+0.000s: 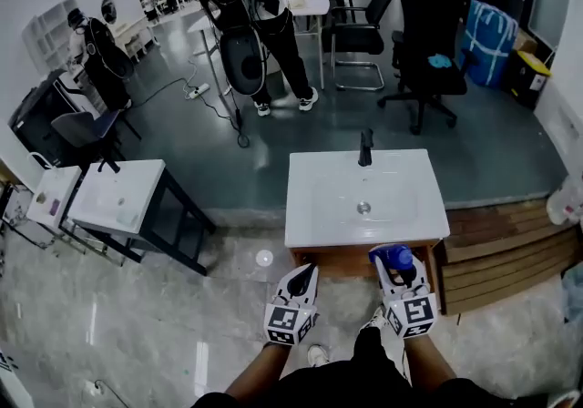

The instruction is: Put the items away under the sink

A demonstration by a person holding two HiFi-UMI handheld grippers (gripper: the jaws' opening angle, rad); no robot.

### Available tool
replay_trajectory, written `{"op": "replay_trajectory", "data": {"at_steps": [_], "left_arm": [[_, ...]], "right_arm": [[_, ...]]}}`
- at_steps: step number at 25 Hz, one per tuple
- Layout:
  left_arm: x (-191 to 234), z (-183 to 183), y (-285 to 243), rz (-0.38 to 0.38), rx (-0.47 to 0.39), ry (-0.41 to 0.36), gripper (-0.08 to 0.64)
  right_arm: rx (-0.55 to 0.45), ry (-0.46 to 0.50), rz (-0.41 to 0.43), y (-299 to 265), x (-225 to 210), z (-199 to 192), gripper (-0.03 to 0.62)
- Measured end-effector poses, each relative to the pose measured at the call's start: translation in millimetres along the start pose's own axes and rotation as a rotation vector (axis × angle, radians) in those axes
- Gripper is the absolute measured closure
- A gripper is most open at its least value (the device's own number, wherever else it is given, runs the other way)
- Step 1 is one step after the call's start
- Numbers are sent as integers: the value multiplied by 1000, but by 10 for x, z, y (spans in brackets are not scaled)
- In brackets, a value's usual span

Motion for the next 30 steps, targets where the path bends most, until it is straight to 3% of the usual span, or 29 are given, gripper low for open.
{"op": "replay_trajectory", "data": {"at_steps": [6, 15, 18, 23, 30], "left_arm": [[-229, -73, 67, -44, -4, -4, 538], [-411, -181, -126, -11, 33, -20, 538], [-465, -229, -174, -13, 55, 37, 538], [-527, -293, -320, 1, 39, 43, 538], [-469, -856, -723, 20, 62, 82, 538]], "right_arm": [[29, 1, -55, 249, 64, -128, 428], [61, 8, -88, 264, -185, -281, 428], [70, -11, -74, 223, -228, -366, 428], [103, -11, -52, 114, -307, -685, 428], [127, -9, -58, -179, -421, -1391, 428]]}}
Point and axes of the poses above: the fingertips, and each gripper's own axes: y backward along the fingers, x to its left, z out of its top, the point moved 5 cm from there along y, backward along the fingers, and after that the axes turned 11 degrees about x, right-handed, at the moved point
